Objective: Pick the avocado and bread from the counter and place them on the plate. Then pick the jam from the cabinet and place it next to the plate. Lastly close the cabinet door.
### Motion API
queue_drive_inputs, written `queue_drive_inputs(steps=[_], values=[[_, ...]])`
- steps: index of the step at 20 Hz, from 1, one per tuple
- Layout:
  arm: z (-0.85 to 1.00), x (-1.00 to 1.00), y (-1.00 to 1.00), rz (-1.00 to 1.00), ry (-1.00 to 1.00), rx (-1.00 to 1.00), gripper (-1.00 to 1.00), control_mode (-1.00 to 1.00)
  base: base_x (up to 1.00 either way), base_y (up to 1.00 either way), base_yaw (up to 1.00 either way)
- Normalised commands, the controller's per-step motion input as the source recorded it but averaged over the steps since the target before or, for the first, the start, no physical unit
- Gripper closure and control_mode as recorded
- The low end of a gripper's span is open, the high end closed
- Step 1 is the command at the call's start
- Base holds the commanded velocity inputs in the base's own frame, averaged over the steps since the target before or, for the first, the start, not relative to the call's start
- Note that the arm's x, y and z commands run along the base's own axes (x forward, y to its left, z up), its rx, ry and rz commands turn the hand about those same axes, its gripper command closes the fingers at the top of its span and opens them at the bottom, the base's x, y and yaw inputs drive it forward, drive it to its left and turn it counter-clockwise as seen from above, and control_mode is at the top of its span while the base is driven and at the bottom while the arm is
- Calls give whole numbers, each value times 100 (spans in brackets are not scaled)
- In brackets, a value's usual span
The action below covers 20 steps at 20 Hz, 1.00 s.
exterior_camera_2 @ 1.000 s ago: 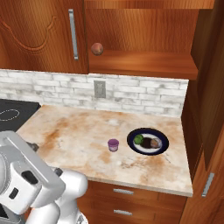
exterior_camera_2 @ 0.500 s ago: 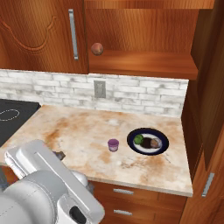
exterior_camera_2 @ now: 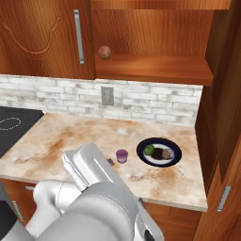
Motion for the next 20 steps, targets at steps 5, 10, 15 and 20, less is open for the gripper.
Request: queue_drive_inputs(steps=[5, 10, 15, 20], values=[[-5, 4, -36, -3, 6, -5, -100, -100, 0, 0, 0], [3, 0, 0, 0, -3, 0, -100, -100, 0, 0, 0], [4, -6, -4, 0, -28, -12, -100, -100, 0, 0, 0], [-7, 0, -9, 0, -19, -18, -100, -100, 0, 0, 0]])
